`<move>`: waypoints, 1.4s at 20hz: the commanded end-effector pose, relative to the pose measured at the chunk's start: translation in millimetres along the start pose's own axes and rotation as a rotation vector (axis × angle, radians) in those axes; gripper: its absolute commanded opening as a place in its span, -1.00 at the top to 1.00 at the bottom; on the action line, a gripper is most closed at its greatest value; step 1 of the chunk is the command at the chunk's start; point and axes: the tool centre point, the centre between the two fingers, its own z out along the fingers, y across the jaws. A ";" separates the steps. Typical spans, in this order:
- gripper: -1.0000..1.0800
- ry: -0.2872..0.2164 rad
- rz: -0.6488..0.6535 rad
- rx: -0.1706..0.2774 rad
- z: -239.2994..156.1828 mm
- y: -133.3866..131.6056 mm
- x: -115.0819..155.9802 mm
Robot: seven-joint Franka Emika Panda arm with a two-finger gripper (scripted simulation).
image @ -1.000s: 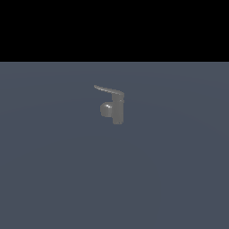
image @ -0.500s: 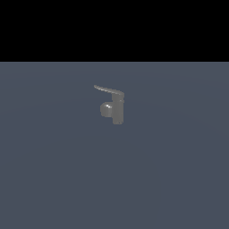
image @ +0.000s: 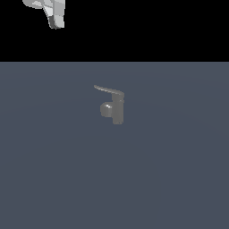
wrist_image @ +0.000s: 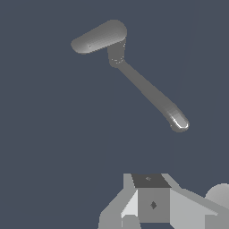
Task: Turn on the faucet by rotating a designated handle.
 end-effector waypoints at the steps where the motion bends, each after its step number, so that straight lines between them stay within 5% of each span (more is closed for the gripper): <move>1: 1.00 0.000 0.051 0.001 9.7 -11.9 7.5; 28: 1.00 0.009 0.629 -0.012 119.1 -105.6 132.6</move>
